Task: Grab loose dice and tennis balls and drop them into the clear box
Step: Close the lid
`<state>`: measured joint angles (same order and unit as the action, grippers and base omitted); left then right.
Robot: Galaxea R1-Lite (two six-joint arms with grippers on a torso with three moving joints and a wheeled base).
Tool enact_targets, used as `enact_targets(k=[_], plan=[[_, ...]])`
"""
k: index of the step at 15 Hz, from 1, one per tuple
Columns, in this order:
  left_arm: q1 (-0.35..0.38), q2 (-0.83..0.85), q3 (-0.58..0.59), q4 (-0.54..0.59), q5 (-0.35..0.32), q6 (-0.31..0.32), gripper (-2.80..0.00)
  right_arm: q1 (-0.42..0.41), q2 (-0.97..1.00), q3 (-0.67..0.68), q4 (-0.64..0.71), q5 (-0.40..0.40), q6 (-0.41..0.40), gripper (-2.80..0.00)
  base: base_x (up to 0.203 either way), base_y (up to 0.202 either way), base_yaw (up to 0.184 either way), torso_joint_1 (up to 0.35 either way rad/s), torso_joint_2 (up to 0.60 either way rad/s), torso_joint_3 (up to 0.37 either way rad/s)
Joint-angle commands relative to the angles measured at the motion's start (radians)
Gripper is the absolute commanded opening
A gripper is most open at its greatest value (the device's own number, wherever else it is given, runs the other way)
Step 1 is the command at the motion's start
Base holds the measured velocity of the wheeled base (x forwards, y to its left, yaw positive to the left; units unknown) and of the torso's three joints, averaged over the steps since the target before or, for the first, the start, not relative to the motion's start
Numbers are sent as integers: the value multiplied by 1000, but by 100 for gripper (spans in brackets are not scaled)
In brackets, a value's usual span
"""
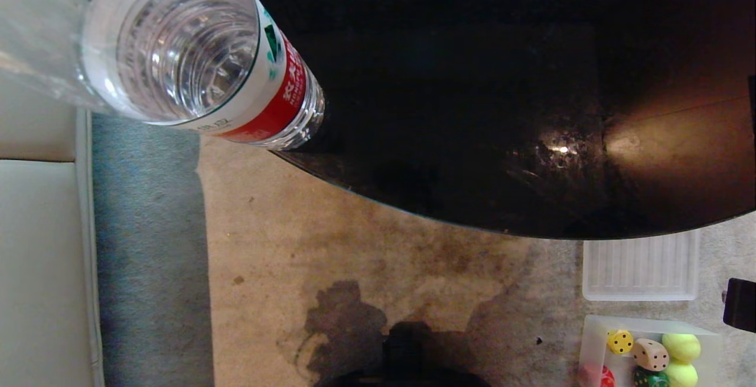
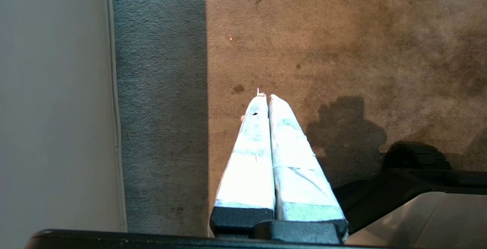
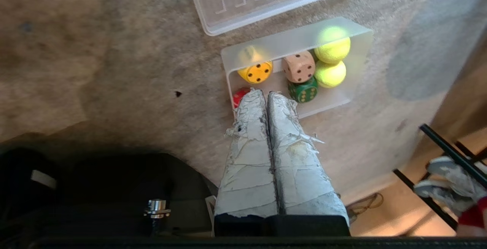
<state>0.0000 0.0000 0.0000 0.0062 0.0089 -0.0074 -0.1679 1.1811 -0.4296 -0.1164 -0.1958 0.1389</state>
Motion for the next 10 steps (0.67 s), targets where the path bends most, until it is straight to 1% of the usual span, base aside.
enact_targets(k=[1, 6, 10], plan=[[0, 0, 0, 0, 0, 0, -280, -1, -29, -3, 4, 9, 1, -280, 0, 0, 0, 0, 0, 0], [0, 0, 0, 0, 0, 0, -280, 1, -43, 22, 6, 7, -1, -280, 0, 0, 0, 0, 0, 0], [0, 0, 0, 0, 0, 1, -280, 1, -49, 28, 1, 4, -33, -280, 0, 0, 0, 0, 0, 0]])
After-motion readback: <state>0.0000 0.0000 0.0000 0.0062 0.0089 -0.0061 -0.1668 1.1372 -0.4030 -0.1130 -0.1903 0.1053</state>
